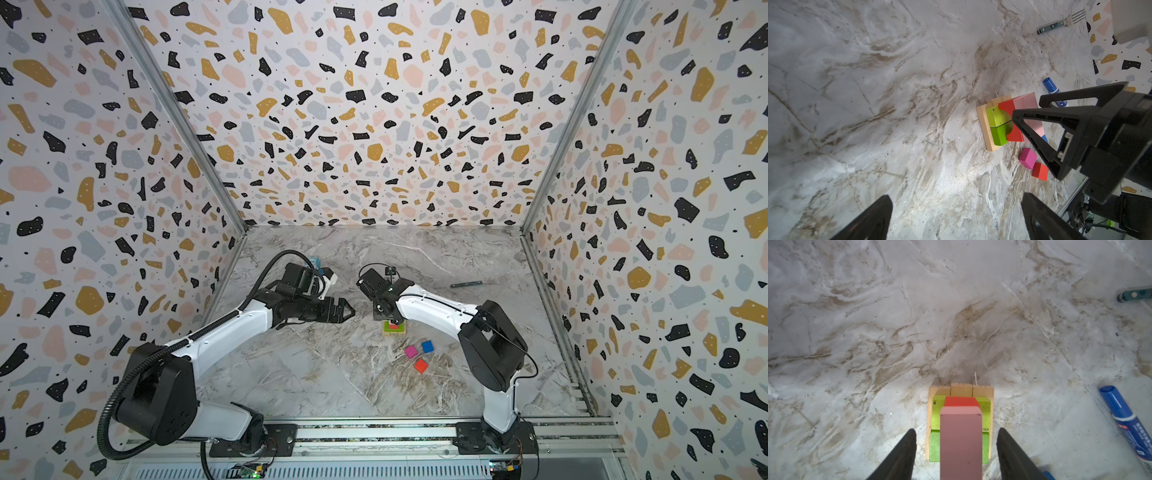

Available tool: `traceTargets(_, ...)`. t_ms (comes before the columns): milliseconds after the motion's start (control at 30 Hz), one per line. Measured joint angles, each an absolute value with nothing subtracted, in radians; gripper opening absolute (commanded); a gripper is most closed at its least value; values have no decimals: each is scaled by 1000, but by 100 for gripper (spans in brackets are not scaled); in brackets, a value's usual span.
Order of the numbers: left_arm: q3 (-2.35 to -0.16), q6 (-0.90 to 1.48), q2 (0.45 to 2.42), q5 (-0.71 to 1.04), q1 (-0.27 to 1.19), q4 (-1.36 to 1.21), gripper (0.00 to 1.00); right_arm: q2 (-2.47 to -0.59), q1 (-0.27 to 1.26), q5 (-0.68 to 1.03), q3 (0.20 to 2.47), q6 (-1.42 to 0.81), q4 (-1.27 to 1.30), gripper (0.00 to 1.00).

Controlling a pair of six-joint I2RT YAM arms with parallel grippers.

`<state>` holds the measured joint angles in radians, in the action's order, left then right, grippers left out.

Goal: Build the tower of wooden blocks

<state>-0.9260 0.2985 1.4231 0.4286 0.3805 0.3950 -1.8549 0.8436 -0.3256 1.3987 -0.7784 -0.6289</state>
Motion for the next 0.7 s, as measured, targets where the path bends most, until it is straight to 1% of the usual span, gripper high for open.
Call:
traceTargets(433,-926,299,1423,429,381,394,98,-1894,805,-286,1412,-758,-625,59)
traceTargets(700,-926,299,1423,429,381,392,98,-1899,805,-278,1423,-754,-625,54)
